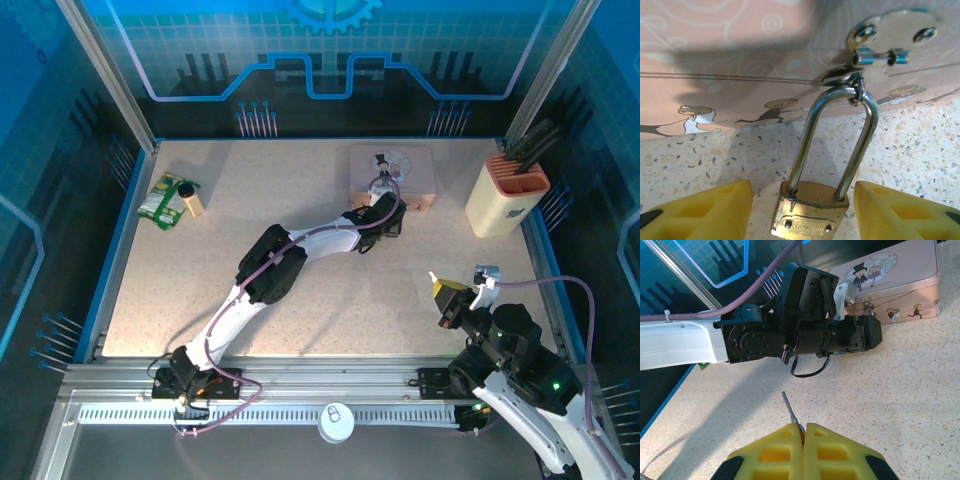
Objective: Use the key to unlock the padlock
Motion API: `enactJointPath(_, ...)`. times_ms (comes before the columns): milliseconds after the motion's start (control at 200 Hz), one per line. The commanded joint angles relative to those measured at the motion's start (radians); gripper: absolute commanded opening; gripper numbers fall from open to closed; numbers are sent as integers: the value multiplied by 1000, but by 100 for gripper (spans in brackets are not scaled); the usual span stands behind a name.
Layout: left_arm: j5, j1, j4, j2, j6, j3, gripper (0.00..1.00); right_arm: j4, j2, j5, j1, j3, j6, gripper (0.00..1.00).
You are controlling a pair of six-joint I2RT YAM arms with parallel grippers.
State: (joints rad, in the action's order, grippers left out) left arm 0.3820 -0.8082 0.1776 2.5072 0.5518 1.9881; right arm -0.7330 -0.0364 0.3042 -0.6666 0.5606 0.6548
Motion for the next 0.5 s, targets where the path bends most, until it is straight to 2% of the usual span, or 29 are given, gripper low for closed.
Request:
enactJointPath(0,19,-3,20,24,11,43,55,17,20,-10,6,-8,2,0)
enactJointPath(175,14,-1,28,31,25,53,52,23,20,-18,6,-13,6,0)
enactJointPath(345,14,1,69,54,32,96,55,23,20,-21,6,-13,8,0)
enactJointPath(495,12,1,112,78,40,149,52,23,21,-23,6,-13,10,0)
